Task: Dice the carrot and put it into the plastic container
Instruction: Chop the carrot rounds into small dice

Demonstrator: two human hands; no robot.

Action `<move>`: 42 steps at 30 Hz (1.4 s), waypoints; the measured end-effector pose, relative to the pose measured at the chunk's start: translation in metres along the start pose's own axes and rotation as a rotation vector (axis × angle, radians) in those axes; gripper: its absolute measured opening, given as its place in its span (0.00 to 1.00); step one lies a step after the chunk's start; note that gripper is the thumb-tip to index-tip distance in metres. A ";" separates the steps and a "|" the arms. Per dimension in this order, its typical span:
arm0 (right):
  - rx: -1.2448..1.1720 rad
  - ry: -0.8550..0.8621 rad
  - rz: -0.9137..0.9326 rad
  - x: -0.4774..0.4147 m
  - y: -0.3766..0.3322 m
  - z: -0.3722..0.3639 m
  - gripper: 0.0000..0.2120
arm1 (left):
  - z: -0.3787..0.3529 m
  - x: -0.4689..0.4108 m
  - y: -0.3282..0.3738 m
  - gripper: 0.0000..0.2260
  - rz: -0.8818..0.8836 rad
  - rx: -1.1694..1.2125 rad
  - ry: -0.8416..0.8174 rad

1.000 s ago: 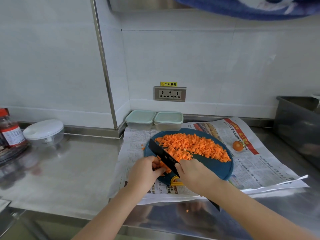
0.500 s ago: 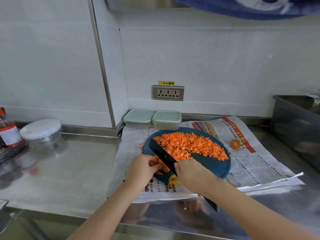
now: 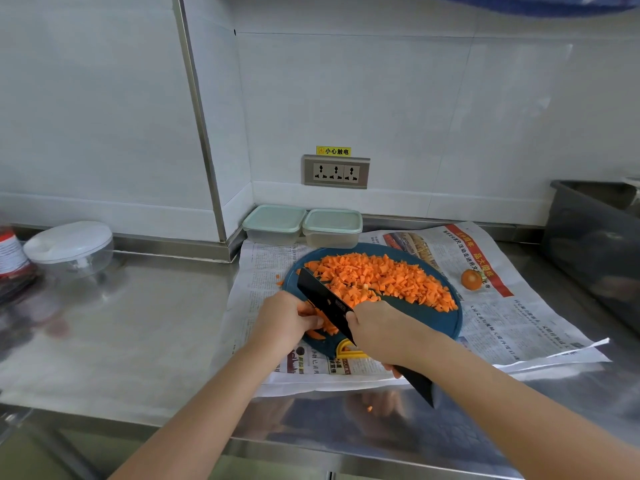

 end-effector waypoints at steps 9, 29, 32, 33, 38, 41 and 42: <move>0.207 -0.060 0.032 -0.016 -0.008 -0.009 0.14 | 0.005 -0.004 0.002 0.05 -0.025 -0.034 -0.053; -0.080 0.024 -0.106 -0.041 -0.021 -0.003 0.15 | -0.001 0.014 -0.002 0.06 -0.067 -0.092 -0.028; -0.131 0.023 -0.070 -0.041 -0.006 0.005 0.19 | -0.001 0.015 -0.005 0.05 -0.005 -0.096 0.022; -0.135 0.040 -0.063 -0.039 -0.002 0.008 0.19 | -0.002 0.015 -0.006 0.06 0.009 -0.089 0.051; -0.146 0.071 0.018 -0.015 0.008 0.027 0.17 | -0.007 0.019 -0.002 0.09 0.036 -0.124 0.138; -0.159 0.003 0.055 0.004 0.007 0.027 0.18 | -0.009 0.021 0.004 0.06 0.019 -0.160 0.168; -0.170 -0.017 0.055 0.009 0.007 0.025 0.18 | -0.009 0.022 0.006 0.05 0.020 -0.161 0.176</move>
Point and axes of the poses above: each hand's wrist, its own x-axis away from the middle knuckle, its own z-axis out of the back of the hand, y = z × x, the point moved 1 cm from there along -x, towards the middle knuckle, and after that the axes turned 1 degree about z, right-handed, at the moved point
